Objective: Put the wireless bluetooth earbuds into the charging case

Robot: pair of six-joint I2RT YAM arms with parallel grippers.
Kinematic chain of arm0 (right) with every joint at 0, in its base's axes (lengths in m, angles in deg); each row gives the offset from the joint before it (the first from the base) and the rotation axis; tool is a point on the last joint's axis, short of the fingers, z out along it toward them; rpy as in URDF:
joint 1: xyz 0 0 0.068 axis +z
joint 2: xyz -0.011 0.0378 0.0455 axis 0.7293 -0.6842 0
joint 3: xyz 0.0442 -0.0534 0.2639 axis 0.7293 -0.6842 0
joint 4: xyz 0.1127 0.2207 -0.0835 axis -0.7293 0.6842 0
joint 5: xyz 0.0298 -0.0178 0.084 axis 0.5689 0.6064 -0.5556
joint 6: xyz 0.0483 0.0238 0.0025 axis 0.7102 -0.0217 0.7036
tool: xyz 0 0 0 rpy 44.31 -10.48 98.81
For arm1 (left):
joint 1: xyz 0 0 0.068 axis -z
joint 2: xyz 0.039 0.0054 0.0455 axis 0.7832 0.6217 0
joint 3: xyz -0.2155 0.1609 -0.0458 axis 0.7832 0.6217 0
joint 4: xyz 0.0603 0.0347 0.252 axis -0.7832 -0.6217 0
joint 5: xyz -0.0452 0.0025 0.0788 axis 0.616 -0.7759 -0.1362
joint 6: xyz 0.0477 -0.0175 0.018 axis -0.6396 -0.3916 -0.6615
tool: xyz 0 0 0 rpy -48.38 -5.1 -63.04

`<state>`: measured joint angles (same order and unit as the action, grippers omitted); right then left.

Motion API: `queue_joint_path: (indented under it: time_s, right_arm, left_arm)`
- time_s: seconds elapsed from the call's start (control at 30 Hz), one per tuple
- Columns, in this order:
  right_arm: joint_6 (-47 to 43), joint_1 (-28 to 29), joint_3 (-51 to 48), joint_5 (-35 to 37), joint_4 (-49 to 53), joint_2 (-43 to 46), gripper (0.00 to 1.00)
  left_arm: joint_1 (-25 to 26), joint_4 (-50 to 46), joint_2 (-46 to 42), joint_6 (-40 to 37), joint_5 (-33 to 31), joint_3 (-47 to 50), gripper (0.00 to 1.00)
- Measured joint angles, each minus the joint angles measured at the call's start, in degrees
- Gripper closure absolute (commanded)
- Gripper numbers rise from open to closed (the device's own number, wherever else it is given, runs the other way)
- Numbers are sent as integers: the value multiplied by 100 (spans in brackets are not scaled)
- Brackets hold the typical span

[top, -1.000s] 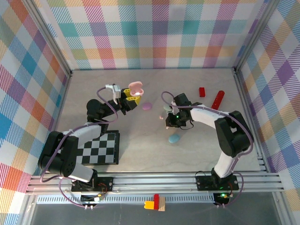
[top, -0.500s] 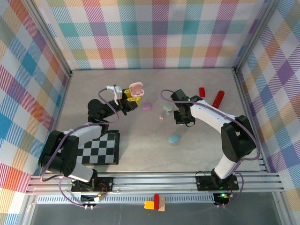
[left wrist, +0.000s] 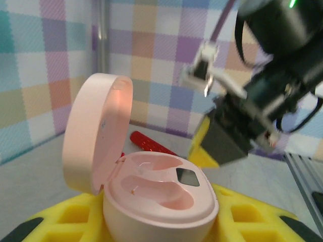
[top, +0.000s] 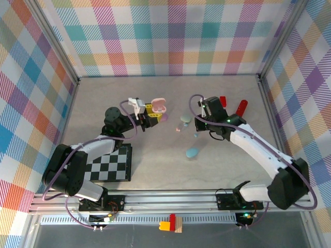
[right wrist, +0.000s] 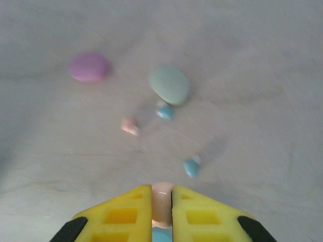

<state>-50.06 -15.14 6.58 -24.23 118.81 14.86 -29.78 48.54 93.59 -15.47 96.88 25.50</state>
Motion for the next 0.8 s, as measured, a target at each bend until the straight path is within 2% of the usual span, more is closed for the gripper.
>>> queue_joint_path:
  time_s: [0.3, 0.57, 0.8]
  right_arm:
    - [-625, 48, 289, -1432, -503, 538, 89]
    - [-1231, 483, 973, -1716, -459, 389, 89]
    - [-1436, 616, 1012, -1757, -326, 129, 88]
  left_arm:
    - [549, -855, 0, -667, -4, -282, 62]
    - [780, -1519, 0, -1082, 20, -498, 61]
    - [822, -1620, 0, -1095, 118, -546, 61]
